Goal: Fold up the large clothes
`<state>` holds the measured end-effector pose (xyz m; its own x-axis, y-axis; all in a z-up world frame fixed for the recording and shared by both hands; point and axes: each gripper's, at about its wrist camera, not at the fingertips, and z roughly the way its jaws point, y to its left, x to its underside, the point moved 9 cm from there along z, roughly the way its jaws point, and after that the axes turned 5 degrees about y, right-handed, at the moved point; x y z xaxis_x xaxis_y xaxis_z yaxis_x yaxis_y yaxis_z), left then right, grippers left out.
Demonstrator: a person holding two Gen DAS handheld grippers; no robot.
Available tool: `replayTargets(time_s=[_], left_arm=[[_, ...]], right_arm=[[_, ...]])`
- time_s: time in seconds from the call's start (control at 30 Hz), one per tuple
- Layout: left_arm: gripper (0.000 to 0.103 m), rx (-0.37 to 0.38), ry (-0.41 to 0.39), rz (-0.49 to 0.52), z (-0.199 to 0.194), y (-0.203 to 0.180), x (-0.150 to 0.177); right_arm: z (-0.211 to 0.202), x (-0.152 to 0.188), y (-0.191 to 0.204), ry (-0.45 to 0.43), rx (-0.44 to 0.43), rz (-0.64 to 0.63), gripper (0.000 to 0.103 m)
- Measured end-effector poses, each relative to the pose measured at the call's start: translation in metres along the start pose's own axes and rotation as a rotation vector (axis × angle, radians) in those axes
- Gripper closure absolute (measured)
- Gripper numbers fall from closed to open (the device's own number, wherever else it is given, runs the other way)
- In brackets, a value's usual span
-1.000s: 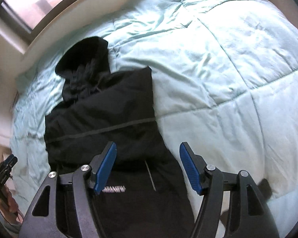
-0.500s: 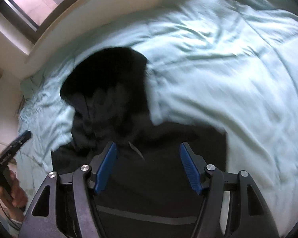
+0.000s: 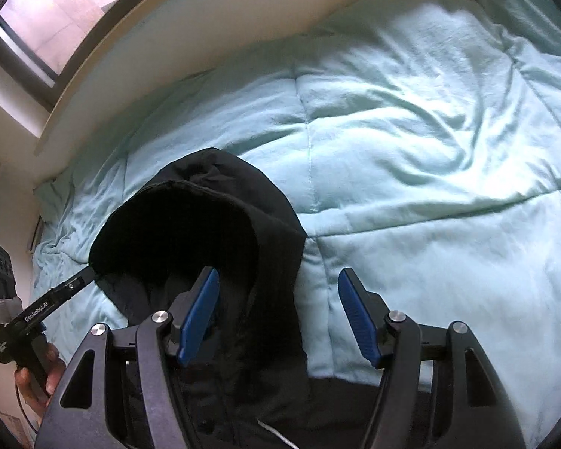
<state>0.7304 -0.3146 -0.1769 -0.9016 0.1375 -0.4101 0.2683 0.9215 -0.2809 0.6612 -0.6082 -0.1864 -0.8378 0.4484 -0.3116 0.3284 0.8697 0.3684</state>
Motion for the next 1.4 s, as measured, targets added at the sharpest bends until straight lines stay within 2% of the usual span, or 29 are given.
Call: replayTargets(time_s=[0.03,0.1,0.13,0.17,0.23,0.27,0.33,0.37,0.4,0.43,0.5,0.53,0.57,0.6,0.7,0.77,0.8,0.87,0.93,0.97,1.03,1.1,1.17,1.27,1.3,1.37,1.4], left_arm=[[0.058,-0.021,0.01,-0.002,0.008,0.003,-0.001],[0.087,-0.05,0.023,-0.003,0.022,0.01,-0.005],[0.091,-0.058,0.025,-0.004,0.023,0.014,-0.006],[0.093,-0.04,0.013,-0.017,0.018,0.019,-0.008],[0.093,0.038,-0.017,-0.033,0.0,0.024,-0.008],[0.093,0.113,-0.038,-0.053,-0.015,0.026,-0.006],[0.093,0.221,-0.057,-0.094,-0.033,0.032,0.0],[0.093,0.233,-0.055,-0.102,-0.032,0.036,0.004],[0.093,0.219,-0.043,-0.103,-0.026,0.04,0.008],[0.092,0.168,-0.011,-0.099,-0.008,0.047,0.014],[0.09,0.075,0.094,-0.098,0.039,0.062,0.029],[0.089,0.056,0.141,-0.093,0.06,0.066,0.037],[0.087,0.05,0.157,-0.077,0.074,0.067,0.042],[0.086,0.037,0.137,-0.047,0.078,0.065,0.041],[0.08,0.018,0.105,-0.03,0.066,0.063,0.038],[0.076,0.007,0.078,-0.002,0.052,0.062,0.038],[0.075,0.014,0.063,0.014,0.039,0.062,0.04],[0.072,0.038,0.031,0.041,0.01,0.062,0.049],[0.069,0.051,-0.01,0.057,-0.019,0.064,0.052],[0.064,0.06,-0.033,0.059,-0.03,0.063,0.05],[0.055,0.079,-0.092,0.071,-0.054,0.054,0.035],[0.052,0.132,-0.136,0.088,-0.068,0.031,0.014],[0.052,0.216,-0.116,0.126,-0.062,0.002,-0.003],[0.052,0.206,-0.033,0.15,-0.029,-0.015,-0.005],[0.052,0.218,0.024,0.134,-0.008,-0.016,0.001],[0.052,0.245,0.119,0.114,0.027,-0.008,0.016],[0.052,0.237,0.151,0.114,0.04,-0.002,0.024]], right_arm=[[0.008,0.0,0.001,0.011,0.004,0.0,0.034],[0.025,-0.002,0.002,0.036,0.027,-0.008,0.035],[0.031,-0.004,-0.002,0.034,0.072,-0.015,0.061],[0.032,-0.006,-0.008,0.029,0.108,-0.012,0.093],[0.021,-0.005,-0.014,-0.012,0.061,0.028,0.095],[0.009,-0.003,-0.016,-0.046,0.047,0.021,0.096],[-0.002,0.006,-0.016,-0.082,0.069,-0.021,0.096],[0.0,0.013,-0.017,-0.078,0.084,-0.042,0.097],[0.009,0.02,-0.02,-0.059,0.101,-0.053,0.097],[0.017,0.024,-0.023,-0.04,0.11,-0.053,0.097],[0.053,0.034,-0.039,0.052,0.099,-0.006,0.097],[0.066,0.037,-0.044,0.089,0.078,0.012,0.097],[0.08,0.04,-0.048,0.125,0.056,0.029,0.096],[0.086,0.041,-0.052,0.14,0.048,0.039,0.095],[0.081,0.037,-0.051,0.152,0.04,0.012,0.089],[0.068,0.035,-0.049,0.139,0.071,-0.043,0.074],[0.058,0.035,-0.049,0.124,0.094,-0.072,0.068],[0.032,0.036,-0.048,0.074,0.122,-0.122,0.046],[-0.001,0.034,-0.043,0.0,0.133,-0.163,0.039],[-0.014,0.03,-0.037,-0.037,0.118,-0.177,0.035],[-0.039,0.015,-0.017,-0.114,0.08,-0.198,0.03],[-0.044,0.002,0.008,-0.139,0.048,-0.214,0.028],[-0.035,-0.011,0.03,-0.125,0.013,-0.226,0.028],[-0.003,-0.016,0.05,-0.074,0.036,-0.28,0.028],[0.009,-0.011,0.051,-0.048,0.051,-0.29,0.028],[0.042,0.008,0.047,0.043,0.035,-0.303,0.028],[0.063,0.021,0.042,0.125,0.014,-0.31,0.028]])
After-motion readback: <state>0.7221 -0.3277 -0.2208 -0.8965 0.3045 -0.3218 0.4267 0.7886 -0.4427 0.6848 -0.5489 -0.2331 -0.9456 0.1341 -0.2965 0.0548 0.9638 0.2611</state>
